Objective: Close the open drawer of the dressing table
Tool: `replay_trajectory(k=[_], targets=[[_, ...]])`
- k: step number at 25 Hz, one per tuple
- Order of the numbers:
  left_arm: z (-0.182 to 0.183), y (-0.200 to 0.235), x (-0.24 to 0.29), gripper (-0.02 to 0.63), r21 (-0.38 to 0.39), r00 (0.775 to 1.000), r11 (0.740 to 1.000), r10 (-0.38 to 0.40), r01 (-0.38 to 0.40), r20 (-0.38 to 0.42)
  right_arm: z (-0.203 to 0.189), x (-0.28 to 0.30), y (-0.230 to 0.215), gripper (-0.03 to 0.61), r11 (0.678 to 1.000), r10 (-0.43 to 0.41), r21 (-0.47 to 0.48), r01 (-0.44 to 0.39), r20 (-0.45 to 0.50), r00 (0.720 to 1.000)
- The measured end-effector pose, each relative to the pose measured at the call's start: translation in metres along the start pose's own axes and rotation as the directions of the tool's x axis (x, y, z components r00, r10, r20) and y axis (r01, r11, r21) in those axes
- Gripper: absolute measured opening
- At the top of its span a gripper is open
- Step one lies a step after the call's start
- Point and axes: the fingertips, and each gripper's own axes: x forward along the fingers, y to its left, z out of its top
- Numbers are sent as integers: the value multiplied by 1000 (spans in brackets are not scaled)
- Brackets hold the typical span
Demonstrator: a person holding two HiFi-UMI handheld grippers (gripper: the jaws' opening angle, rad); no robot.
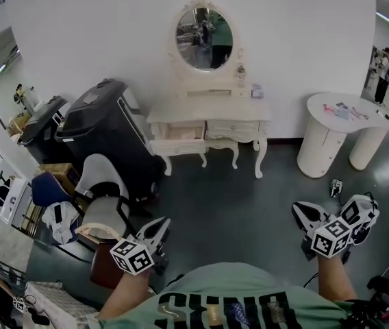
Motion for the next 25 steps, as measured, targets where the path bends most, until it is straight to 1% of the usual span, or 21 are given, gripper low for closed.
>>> replay_trajectory(k=[5,8,12,14,17,21,25], targets=[[5,29,-4,2,-7,1000,1000,-8,8,4,0,28,11,11,1000,-1,-2,1,-17,1000],[17,56,1,2,24,999,999,-32,32,7,10,56,20,11,1000,-20,-11,20,-16,1000],[45,101,8,2,59,997,995,-79,78,14,34,107,45,11,999,-26,-36,26,0,1000],[60,126,9,2,72,995,993,-99,98,11,45,131,58,11,998,-39,-54,38,0,999],[78,164,11,2,78,992,989,-127,127,1,57,165,73,11,997,-65,-53,65,-3,998],[90,207,12,2,84,986,983,-164,166,-22,60,206,90,11,994,-102,-48,101,-19,995],[97,246,16,2,80,982,979,-185,188,-40,61,242,99,11,991,-127,-52,124,-55,990]])
